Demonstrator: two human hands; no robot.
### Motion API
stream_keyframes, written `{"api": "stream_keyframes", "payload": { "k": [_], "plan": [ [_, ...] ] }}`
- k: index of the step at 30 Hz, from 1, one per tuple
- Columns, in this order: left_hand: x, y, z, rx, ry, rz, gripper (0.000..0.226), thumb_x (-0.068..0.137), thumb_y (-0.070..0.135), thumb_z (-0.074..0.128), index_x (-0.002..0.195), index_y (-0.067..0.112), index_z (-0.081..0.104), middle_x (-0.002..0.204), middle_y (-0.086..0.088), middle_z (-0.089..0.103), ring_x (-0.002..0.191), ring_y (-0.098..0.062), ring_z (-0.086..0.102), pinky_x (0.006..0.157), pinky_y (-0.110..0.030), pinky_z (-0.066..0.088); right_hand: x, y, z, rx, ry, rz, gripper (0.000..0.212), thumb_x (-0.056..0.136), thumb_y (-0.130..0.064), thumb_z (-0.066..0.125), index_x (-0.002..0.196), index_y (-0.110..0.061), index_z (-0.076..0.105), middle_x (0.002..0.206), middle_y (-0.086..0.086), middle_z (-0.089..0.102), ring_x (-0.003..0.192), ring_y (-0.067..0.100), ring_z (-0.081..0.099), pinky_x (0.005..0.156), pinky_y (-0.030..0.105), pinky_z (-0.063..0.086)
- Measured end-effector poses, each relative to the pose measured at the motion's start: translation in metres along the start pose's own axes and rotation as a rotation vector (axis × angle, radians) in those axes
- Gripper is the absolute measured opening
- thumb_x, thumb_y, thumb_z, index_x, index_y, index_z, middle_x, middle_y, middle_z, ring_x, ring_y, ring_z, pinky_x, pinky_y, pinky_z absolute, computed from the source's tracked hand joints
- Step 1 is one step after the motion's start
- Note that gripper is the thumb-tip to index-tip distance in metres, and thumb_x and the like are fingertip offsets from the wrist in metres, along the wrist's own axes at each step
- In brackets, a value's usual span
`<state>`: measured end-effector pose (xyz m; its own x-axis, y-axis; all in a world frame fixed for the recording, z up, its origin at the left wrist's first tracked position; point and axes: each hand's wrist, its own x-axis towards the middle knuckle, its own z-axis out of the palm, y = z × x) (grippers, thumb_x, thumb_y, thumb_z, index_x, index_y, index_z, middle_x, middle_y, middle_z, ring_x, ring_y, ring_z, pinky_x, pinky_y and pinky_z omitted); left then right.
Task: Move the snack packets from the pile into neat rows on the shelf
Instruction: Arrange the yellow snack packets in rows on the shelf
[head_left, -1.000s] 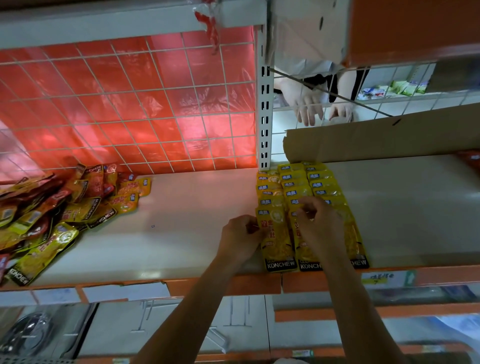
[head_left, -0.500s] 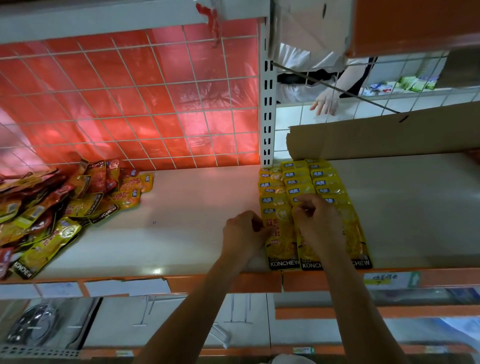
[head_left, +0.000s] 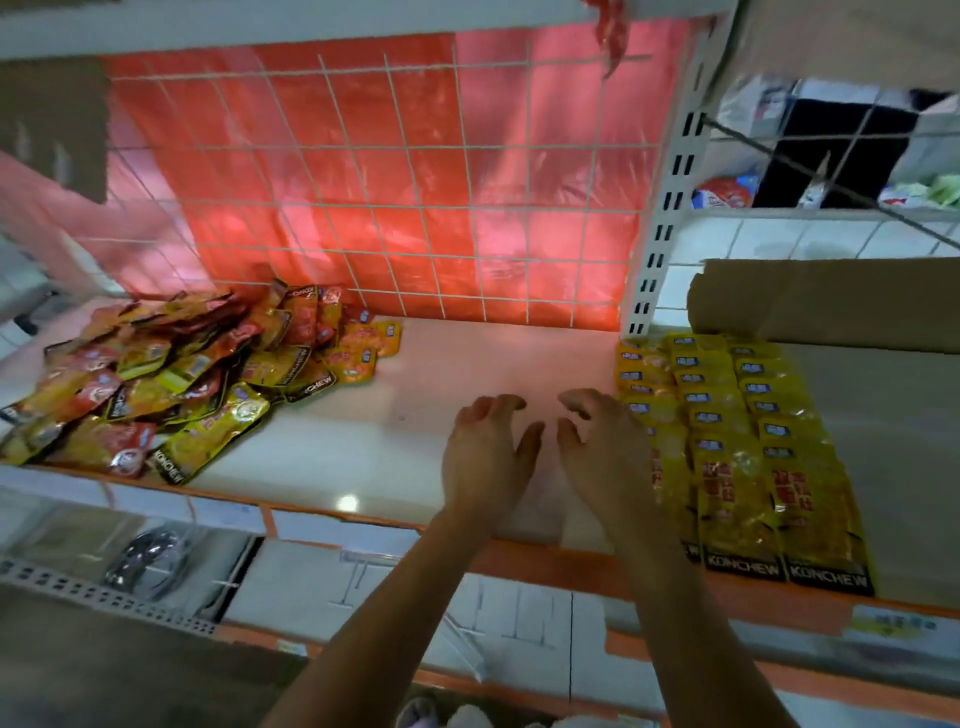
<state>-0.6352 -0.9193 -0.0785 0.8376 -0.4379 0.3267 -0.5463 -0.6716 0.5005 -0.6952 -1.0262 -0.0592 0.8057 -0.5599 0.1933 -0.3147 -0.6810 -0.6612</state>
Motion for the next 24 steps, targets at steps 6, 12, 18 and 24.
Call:
{"api": "stream_keyframes", "payload": {
  "k": [6,12,18,24],
  "plan": [
    [0.010,-0.064,-0.030,0.108,0.055,-0.032,0.037,0.087,0.033,0.065,0.119,0.014,0.064,0.118,-0.007,0.065,0.111,-0.028,0.055,0.088,-0.036,0.048,0.006,-0.054,0.052,-0.077,-0.128,-0.058,0.034,0.092,-0.020,0.056,0.126,-0.020,0.059,0.132,-0.002,0.058,0.120,0.020,0.050,0.102,0.026,0.034],
    [0.027,-0.137,-0.064,0.227,0.097,-0.090,0.039,0.083,0.032,0.066,0.116,0.012,0.063,0.111,-0.008,0.063,0.107,-0.030,0.054,0.087,-0.039,0.047,0.026,-0.106,0.109,-0.066,-0.192,-0.083,0.037,0.092,-0.018,0.055,0.129,-0.013,0.055,0.132,0.005,0.057,0.119,0.024,0.051,0.100,0.027,0.032],
    [0.049,-0.195,-0.089,0.389,0.181,-0.137,0.022,0.075,0.016,0.066,0.097,0.013,0.063,0.095,-0.009,0.062,0.092,-0.030,0.054,0.073,-0.040,0.049,0.058,-0.147,0.160,-0.032,-0.194,-0.071,0.036,0.086,-0.017,0.059,0.123,-0.013,0.059,0.118,0.010,0.063,0.107,0.031,0.057,0.089,0.036,0.047],
    [0.068,-0.227,-0.101,0.434,0.161,-0.167,0.043,0.052,0.012,0.075,0.094,0.012,0.067,0.084,-0.009,0.063,0.079,-0.033,0.055,0.062,-0.037,0.047,0.081,-0.181,0.187,-0.046,-0.297,-0.155,0.053,0.080,-0.015,0.061,0.131,-0.018,0.052,0.126,0.009,0.058,0.117,0.030,0.052,0.092,0.035,0.044]
  ]
}}
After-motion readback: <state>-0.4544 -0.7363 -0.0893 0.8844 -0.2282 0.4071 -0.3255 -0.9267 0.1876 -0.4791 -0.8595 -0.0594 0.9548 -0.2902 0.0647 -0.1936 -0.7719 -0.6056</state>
